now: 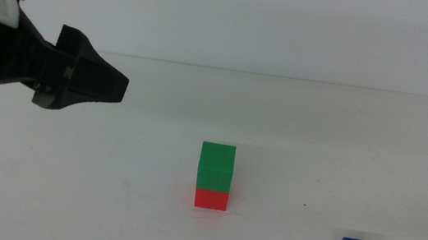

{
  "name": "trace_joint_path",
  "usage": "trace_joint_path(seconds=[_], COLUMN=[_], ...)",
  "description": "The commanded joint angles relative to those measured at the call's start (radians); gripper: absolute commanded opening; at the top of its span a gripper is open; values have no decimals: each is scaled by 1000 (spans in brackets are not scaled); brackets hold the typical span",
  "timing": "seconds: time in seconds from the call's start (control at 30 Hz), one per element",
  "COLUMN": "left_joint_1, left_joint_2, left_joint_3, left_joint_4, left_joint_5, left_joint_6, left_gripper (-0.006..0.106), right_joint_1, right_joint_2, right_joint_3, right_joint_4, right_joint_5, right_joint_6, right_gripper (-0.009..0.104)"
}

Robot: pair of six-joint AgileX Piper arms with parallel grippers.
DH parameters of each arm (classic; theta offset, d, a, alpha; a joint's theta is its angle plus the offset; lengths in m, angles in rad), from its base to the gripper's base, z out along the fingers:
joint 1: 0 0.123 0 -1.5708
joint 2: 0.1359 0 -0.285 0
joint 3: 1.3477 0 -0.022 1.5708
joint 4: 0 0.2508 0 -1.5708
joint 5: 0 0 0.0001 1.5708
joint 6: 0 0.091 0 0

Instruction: Stack red cubes first, then green, then blue cubes in a specific spot.

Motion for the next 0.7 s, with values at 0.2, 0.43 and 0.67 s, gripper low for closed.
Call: trace_joint_path(seconds=[0.2,0.43,0.67], left_joint_1=[1,1,1], left_joint_2=[-18,-18,-18], left_joint_3=[-26,-26,-26], left_joint_4=[-41,-41,-41], left_joint_5=[-49,-49,-49], left_joint_6=[-3,-3,-3], left_gripper=[94,94,94], right_joint_1=[33,258,383], right_joint_2=[372,635,781], right_joint_3=[-414,-599,-606], right_joint_4=[-22,-134,-146], right_joint_5=[393,608,575], right_joint_6=[58,347,469], right_gripper=[80,80,80])
